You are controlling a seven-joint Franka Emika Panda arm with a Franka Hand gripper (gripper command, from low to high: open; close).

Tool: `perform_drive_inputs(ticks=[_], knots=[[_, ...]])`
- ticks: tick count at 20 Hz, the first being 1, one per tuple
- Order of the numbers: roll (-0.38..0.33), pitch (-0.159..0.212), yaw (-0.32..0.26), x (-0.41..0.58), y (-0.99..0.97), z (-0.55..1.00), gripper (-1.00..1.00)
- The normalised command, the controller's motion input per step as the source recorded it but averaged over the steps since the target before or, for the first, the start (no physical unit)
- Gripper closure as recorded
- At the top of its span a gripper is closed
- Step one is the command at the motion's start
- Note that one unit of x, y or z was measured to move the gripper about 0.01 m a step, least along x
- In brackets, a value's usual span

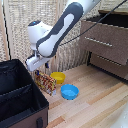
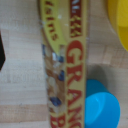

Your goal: Locate and clasp the grip of the topmost drawer. Steadily and circumspectly yank the drawer open. Discover and seize the nutrition bar using your clamp. Deposit the nutrition bar in the accessible drawer. Unclench the nutrition bar.

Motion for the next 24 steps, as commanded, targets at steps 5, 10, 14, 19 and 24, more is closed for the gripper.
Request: perform_drive_inputs(ticks=[5,10,14,19,24], knots=[[-0.077,0.073,-0.021,-0.122,0.36,-0.36,-1.0],[-0.06,0.087,-0.102,-0.008,0.08,-0.24,1.0],[0.043,0.077,0.035,0.002,0.0,-0.02,1.0],[0.001,0.0,0.002,0.0,0.0,0.0,1.0],[0.0,0.0,0.0,0.0,0.05,-0.01,1.0]])
